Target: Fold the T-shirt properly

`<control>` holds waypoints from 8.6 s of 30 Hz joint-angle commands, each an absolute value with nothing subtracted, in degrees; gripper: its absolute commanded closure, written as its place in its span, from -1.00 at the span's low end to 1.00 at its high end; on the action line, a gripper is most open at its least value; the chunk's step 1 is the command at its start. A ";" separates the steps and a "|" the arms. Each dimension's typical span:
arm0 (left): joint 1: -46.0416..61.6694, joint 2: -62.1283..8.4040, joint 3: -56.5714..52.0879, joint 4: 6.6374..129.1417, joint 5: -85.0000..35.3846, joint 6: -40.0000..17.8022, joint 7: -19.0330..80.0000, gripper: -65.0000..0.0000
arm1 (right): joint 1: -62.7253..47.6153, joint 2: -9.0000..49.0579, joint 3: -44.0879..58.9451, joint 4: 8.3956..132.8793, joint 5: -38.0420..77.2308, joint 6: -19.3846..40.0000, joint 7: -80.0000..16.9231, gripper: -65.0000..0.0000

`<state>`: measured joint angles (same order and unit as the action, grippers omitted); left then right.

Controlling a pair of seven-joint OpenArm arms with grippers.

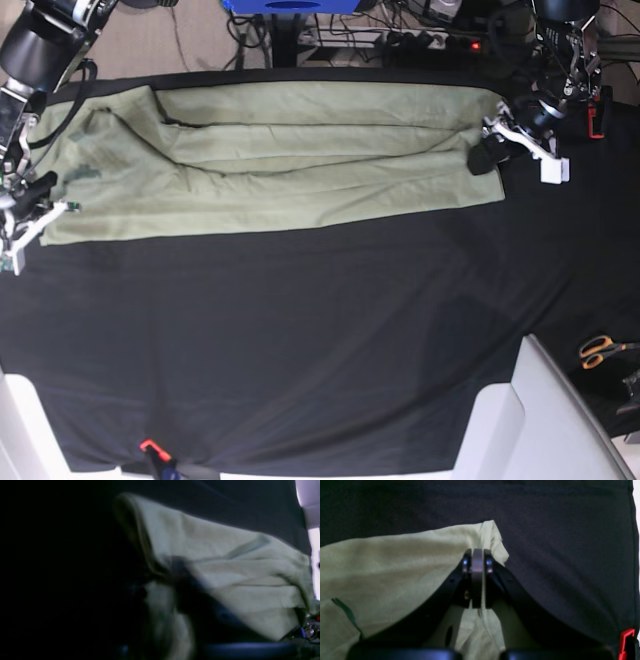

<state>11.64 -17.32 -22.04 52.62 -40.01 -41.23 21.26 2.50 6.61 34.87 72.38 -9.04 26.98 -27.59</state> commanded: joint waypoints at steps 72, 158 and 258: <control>13.14 6.81 4.88 87.16 0.92 -16.04 27.82 1.00 | 2.86 7.87 35.47 73.54 -8.75 31.78 -26.59 0.97; 22.29 -4.18 -32.04 89.98 0.75 -16.48 31.87 1.00 | 1.36 -5.93 -3.91 74.15 2.51 38.90 -32.66 -0.35; 24.92 -12.97 -49.45 99.65 -34.68 -33.98 47.52 1.00 | -5.23 7.34 38.02 91.74 28.09 36.00 -61.67 -0.65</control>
